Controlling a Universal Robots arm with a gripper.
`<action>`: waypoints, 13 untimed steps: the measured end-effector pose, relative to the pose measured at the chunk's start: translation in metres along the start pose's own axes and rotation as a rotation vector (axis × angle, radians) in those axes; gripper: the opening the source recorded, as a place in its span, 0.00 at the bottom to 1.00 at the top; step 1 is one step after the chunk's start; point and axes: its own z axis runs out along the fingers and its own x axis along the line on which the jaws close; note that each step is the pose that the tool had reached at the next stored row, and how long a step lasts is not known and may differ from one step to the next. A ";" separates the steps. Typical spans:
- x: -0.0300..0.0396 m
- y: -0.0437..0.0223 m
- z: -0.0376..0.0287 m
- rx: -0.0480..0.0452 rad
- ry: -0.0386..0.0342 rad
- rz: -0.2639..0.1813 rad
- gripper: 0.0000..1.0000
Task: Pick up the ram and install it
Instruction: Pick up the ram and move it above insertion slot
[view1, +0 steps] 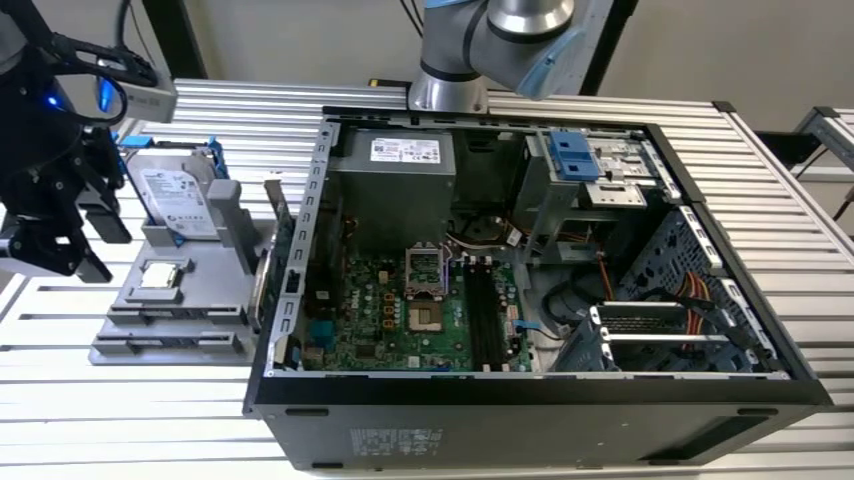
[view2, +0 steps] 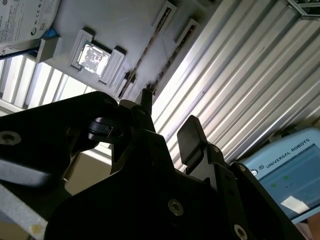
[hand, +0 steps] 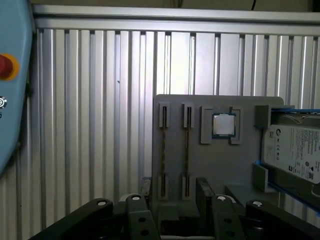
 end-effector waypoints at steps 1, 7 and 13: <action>0.0000 0.0000 0.0004 0.0000 0.0000 0.000 1.00; 0.0000 0.0000 0.0027 0.0000 0.0002 0.000 1.00; 0.0001 -0.0001 0.0049 0.0000 0.0003 0.000 1.00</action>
